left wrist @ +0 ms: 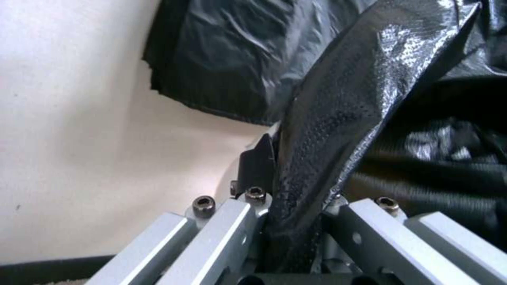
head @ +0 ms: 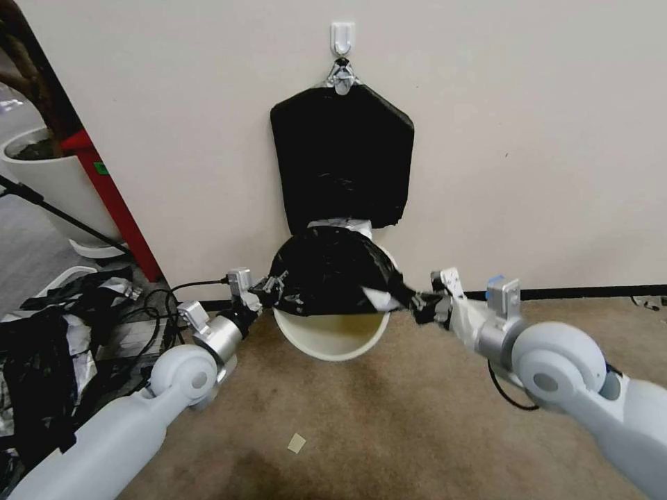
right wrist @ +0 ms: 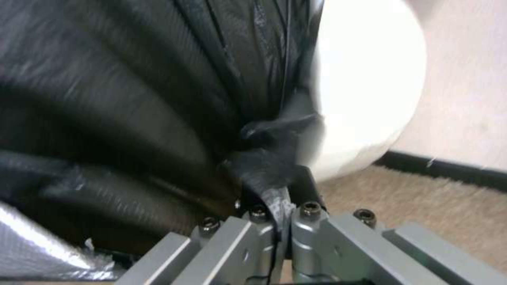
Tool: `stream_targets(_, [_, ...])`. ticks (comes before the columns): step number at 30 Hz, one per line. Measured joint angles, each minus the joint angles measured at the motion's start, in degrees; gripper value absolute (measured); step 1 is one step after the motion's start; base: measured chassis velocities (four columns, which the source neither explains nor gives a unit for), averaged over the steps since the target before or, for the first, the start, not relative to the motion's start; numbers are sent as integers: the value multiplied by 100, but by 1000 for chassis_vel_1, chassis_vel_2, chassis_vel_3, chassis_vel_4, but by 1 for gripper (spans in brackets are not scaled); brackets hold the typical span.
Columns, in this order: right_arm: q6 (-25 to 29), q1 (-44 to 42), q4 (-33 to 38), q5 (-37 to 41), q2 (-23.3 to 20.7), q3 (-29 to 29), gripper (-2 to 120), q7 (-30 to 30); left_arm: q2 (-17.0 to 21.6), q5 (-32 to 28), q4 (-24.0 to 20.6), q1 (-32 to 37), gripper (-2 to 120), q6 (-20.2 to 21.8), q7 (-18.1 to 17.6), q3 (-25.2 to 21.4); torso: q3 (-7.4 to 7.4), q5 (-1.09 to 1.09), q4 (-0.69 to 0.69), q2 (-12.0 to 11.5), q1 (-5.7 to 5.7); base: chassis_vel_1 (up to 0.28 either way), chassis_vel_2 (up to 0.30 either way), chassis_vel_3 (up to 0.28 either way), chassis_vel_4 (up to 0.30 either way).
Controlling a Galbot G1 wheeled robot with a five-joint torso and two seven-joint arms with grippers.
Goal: Place a trash bag onto the trash bin.
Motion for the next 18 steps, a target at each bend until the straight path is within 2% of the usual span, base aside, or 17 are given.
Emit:
stream_targets(3, [8, -201, 24, -93, 77, 91, 0, -97, -10, -122, -33, 16, 3, 27, -84, -38, 0, -1, 0, 0, 0, 0, 0, 0, 0])
stream_targets(7, [212, -805, 68, -681, 430, 214, 0, -367, -48, -302, -123, 109, 3, 118, -266, -131, 0, -1, 0, 0, 0, 0, 0, 0, 0])
stream_targets(9, [231, -855, 68, -717, 494, 224, 0, -370, -52, -312, -134, 129, 3, 126, -281, -134, 0, -2, 0, 0, -1, 0, 0, 0, 0])
stream_targets(11, [346, -1039, 66, -822, 749, 247, 3, -357, -84, -307, -176, 198, 3, 176, -384, -140, 0, -2, 0, 0, 0, 0, 0, 0, 0])
stream_targets(13, [351, -1043, 65, -829, 755, 247, 3, -356, -85, -305, -177, 199, 3, 178, -389, -140, 0, -2, 0, 0, 0, 0, 0, 0, 0])
stream_targets(14, [471, -1117, 59, -963, 851, 253, 11, -297, -102, -209, -188, 219, 3, 252, -515, -157, 0, -1, 0, 0, 0, 0, 0, 0, 0])
stream_targets(17, [563, -1167, 58, -1069, 899, 275, 17, -227, -107, -12, -189, 230, 3, 369, -655, -157, 0, -1, 1, 0, -1, 0, 0, 0, 0])
stream_targets(18, [664, -1244, 58, -1211, 942, 344, 26, -157, -108, 316, -99, 240, 3, 483, -780, -137, 0, -1, 1, 0, -1, 0, 0, 0, 0])
